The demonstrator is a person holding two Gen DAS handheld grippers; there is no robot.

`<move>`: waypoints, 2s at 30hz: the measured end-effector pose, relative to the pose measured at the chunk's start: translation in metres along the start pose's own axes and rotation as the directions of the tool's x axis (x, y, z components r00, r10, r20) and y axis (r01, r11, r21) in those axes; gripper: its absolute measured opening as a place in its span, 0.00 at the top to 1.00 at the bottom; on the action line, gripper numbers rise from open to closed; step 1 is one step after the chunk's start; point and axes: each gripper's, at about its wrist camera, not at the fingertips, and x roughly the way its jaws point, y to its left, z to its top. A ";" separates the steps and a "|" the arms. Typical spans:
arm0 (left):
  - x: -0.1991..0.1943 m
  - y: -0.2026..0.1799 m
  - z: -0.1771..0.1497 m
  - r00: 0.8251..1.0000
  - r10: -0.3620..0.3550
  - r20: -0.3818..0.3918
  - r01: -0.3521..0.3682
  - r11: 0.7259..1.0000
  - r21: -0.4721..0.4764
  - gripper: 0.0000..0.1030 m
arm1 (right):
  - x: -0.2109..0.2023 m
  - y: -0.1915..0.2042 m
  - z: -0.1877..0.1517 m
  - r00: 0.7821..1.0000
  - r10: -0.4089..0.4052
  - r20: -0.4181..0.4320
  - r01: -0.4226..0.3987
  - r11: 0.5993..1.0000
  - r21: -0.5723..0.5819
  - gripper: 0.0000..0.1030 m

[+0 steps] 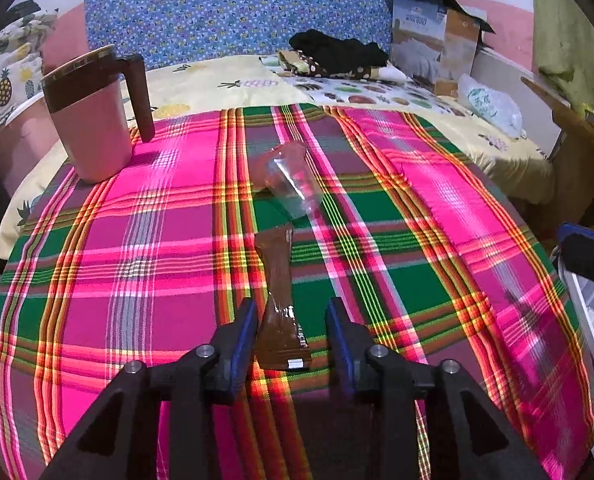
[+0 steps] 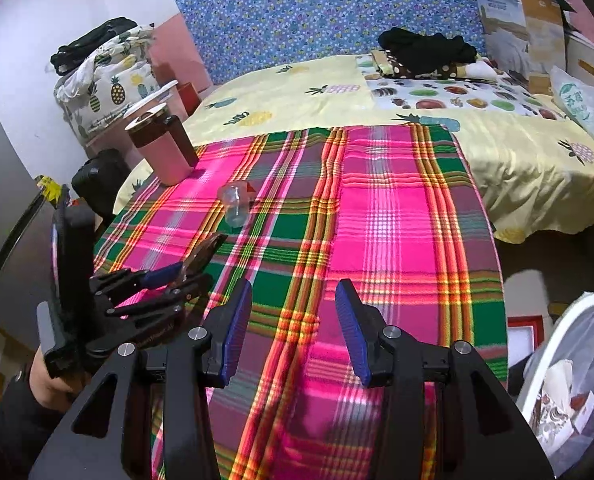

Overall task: Collect trash
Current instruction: 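Grasp the brown wrapper with the left gripper while the right grasps the clear cup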

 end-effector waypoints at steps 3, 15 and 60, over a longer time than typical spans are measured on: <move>-0.001 0.005 -0.002 1.000 0.003 0.004 -0.003 1.000 -0.023 0.77 | 0.006 0.004 0.005 1.000 0.006 -0.010 -0.006 1.000 -0.007 0.56; -0.030 0.033 -0.001 0.997 0.017 0.079 -0.009 0.995 -0.101 0.77 | 0.043 0.028 0.025 0.998 0.034 -0.049 -0.038 0.996 -0.081 0.56; -0.045 0.058 -0.006 0.995 -0.003 0.104 0.024 0.979 -0.203 0.77 | 0.075 0.052 0.041 0.996 0.025 -0.080 -0.038 0.986 -0.165 0.74</move>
